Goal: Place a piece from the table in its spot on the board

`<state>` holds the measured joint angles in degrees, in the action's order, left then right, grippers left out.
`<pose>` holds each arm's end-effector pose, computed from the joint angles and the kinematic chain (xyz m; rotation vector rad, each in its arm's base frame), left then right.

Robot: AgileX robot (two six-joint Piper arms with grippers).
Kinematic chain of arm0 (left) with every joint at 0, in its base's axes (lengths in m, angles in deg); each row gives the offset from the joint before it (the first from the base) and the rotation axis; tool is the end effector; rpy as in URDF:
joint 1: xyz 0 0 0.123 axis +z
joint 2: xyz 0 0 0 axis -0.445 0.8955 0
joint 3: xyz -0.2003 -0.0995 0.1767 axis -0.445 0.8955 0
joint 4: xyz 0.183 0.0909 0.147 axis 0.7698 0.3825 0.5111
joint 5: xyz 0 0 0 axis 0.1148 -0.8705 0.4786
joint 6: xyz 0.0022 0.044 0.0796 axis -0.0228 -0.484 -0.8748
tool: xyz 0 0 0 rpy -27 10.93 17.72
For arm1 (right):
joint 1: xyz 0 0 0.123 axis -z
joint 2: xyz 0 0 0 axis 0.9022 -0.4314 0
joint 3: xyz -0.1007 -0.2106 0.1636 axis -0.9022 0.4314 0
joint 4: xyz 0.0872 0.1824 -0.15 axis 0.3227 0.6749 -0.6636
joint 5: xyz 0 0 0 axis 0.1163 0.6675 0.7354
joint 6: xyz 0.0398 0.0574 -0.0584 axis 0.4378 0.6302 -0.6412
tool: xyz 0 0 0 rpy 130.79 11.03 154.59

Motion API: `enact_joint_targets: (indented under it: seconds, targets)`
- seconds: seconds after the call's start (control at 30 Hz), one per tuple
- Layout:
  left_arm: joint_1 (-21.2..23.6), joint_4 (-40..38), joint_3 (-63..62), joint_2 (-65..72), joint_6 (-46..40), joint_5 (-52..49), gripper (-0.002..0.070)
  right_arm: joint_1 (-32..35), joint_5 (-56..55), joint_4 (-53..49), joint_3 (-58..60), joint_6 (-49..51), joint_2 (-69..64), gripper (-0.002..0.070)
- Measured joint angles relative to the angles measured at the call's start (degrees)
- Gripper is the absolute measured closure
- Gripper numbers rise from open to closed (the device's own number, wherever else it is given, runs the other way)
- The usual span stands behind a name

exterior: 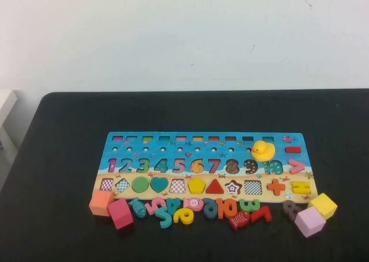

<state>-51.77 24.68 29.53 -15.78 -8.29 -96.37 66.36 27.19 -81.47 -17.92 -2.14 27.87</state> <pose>0.0395 -0.0305 0.2818 0.8055 1.9285 -0.2196 0.0532 -0.0029 0.1740 0.0087 1.8464 -0.0575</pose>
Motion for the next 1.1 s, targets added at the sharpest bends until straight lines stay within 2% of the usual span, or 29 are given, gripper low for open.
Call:
enact_joint_targets:
  seconds: [0.07, 0.2, 0.37, 0.47, 0.6, 0.73, 0.83, 1.1]
  targets:
    - [2.65, -0.86, 4.70, -3.84, 0.11, 8.67, 0.0676, 0.00, 0.00, 0.00, 0.00, 0.00, 0.00, 0.0657]
    - [8.99, -1.02, 12.45, -11.44, 0.11, 19.66, 0.0676, 0.00, 0.00, 0.00, 0.00, 0.00, 0.00, 0.0657]
    - [16.64, -0.67, 19.55, -15.33, 0.11, 22.56, 0.0676, 0.00, 0.00, 0.00, 0.00, 0.00, 0.00, 0.0657]
    - [19.79, -0.42, 21.73, -15.47, 1.77, 22.56, 0.0676, 0.00, 0.00, 0.00, 0.00, 0.00, 0.00, 0.0657]
    - [21.57, 0.58, 24.56, -15.52, 6.75, 23.23, 0.0676, 0.00, 0.00, 0.00, 0.00, 0.00, 0.00, 0.0657]
    - [21.60, 1.81, 27.44, -15.52, 10.27, 28.69, 0.0676, 0.00, 0.00, 0.00, 0.00, 0.00, 0.00, 0.0657]
    - [21.60, 1.93, 27.82, -15.52, 10.87, 31.09, 0.0676, 0.00, 0.00, 0.00, 0.00, 0.00, 0.00, 0.0657]
    - [21.60, 2.06, 27.82, -15.52, 11.14, 29.45, 0.0676, 0.00, 0.00, 0.00, 0.00, 0.00, 0.00, 0.0657]
